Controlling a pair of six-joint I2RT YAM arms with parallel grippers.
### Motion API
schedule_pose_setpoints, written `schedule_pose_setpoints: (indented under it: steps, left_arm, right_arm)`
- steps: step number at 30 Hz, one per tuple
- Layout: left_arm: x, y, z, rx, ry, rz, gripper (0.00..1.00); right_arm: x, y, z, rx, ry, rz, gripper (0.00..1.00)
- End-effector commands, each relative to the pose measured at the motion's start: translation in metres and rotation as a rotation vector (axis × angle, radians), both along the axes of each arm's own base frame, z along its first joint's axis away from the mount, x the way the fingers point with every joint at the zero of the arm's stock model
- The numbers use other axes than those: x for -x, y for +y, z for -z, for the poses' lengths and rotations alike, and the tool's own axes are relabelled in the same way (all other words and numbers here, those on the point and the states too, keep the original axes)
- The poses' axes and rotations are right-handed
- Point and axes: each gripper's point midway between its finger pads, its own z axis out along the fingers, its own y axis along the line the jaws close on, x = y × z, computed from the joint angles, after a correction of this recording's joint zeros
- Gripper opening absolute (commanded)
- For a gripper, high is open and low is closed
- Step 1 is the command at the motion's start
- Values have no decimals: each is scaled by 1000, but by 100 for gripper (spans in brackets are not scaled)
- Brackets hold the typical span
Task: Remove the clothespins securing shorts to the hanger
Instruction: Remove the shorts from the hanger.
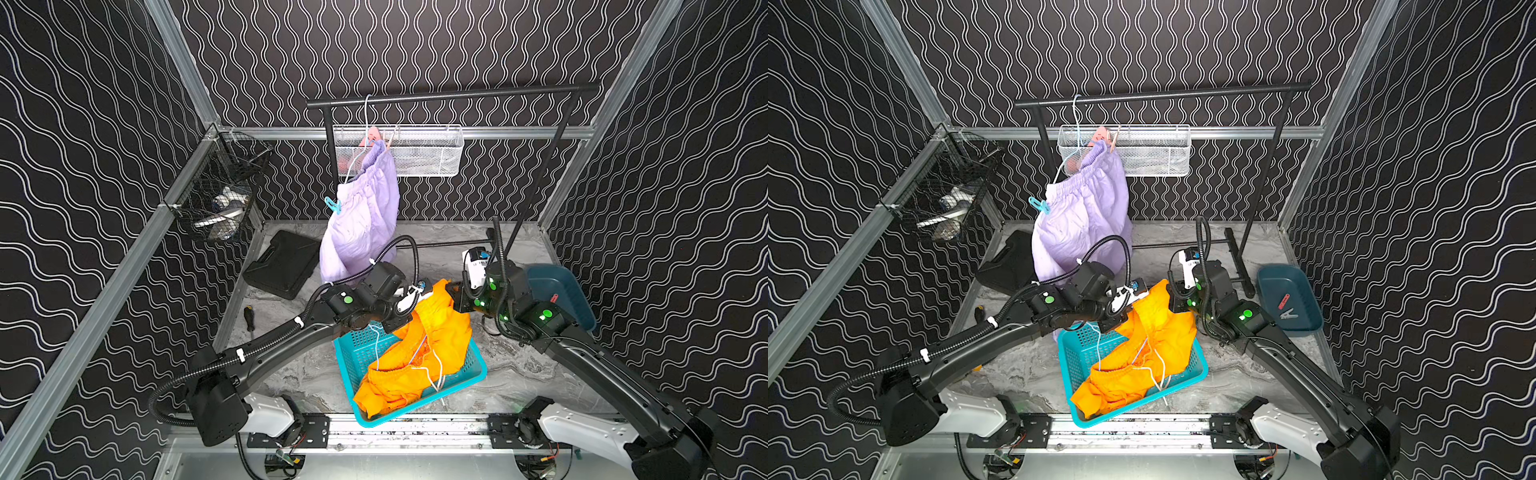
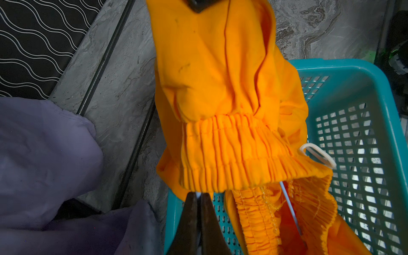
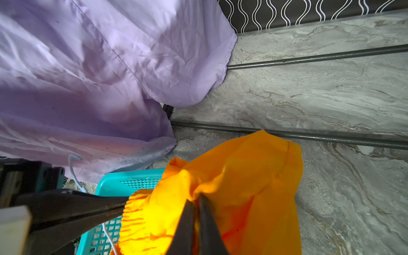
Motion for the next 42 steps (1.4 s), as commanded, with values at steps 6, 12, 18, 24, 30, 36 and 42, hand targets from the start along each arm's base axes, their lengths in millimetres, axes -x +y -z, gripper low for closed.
schedule_pose_setpoints:
  steps: [6, 12, 18, 24, 30, 36, 42]
  left_arm:
    - [11, 4, 1, -6, 27, 26, 0]
    - [19, 13, 16, -50, 47, 16, 0]
    - [19, 29, 13, -61, -10, -41, 0]
    - [20, 38, -2, -9, -68, -82, 0]
    - [22, 44, -16, 32, -111, -98, 0]
    - [12, 44, -36, 71, -152, -150, 0]
    - [3, 37, -74, 147, -204, -178, 0]
  right_arm:
    - [-16, -18, -18, 13, -69, 133, 0]
    - [-28, -30, -38, -32, -147, 238, 0]
    - [-37, -62, -44, -25, -208, 419, 0]
    - [-39, -85, -29, 2, -190, 522, 0]
    - [-37, -93, -14, 24, -157, 549, 0]
    - [-22, -35, -3, -102, -76, 233, 0]
    - [5, 18, 17, -217, 46, -56, 0]
